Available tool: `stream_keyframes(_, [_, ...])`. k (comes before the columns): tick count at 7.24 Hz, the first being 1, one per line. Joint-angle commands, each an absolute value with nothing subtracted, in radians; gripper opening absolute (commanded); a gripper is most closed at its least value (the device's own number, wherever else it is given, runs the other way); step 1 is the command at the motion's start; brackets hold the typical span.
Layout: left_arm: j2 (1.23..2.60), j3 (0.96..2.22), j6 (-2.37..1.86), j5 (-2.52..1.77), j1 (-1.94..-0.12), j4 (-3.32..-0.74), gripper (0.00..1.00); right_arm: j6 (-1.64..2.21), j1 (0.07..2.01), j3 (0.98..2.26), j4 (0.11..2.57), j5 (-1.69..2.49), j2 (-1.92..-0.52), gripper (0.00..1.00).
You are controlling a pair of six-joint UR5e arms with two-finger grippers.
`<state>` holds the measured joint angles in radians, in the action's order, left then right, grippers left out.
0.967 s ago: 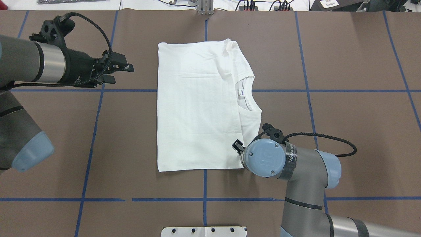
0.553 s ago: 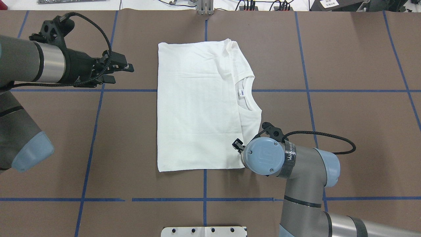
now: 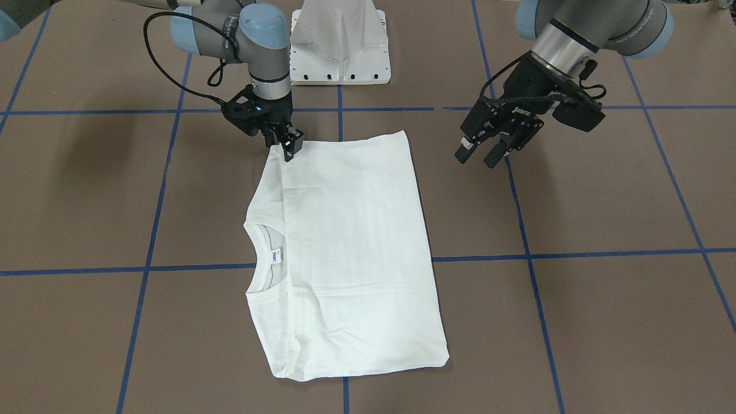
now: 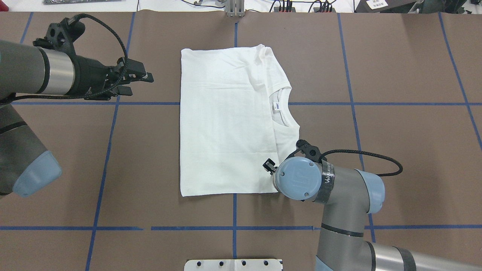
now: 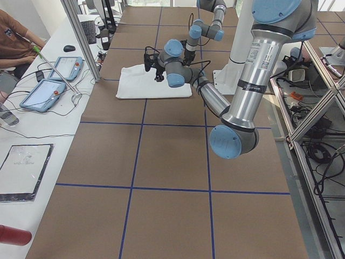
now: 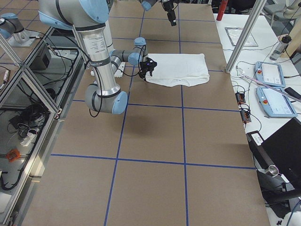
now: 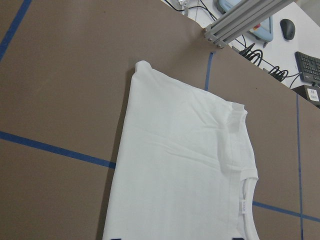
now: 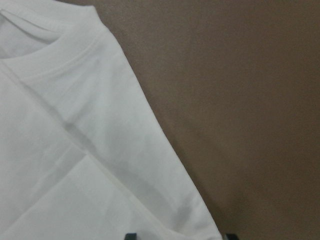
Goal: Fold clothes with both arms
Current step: 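Move the right gripper to the shirt's corner nearest the robot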
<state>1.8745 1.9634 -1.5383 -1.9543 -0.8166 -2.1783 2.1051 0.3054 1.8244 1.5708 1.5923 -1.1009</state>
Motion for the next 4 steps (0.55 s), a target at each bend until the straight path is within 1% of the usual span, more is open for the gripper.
stream_keyframes(1, [1.875,1.963,-1.543,-1.954,-0.816,-2.178,0.79,2.105,0.304,1.813,1.571,1.595,-1.092,0.00])
stream_keyframes(4, [1.876,1.965,-1.577,-1.956,-0.808,-2.180,0.79,2.100,0.307,1.856,1.584,1.609,-1.101,0.00])
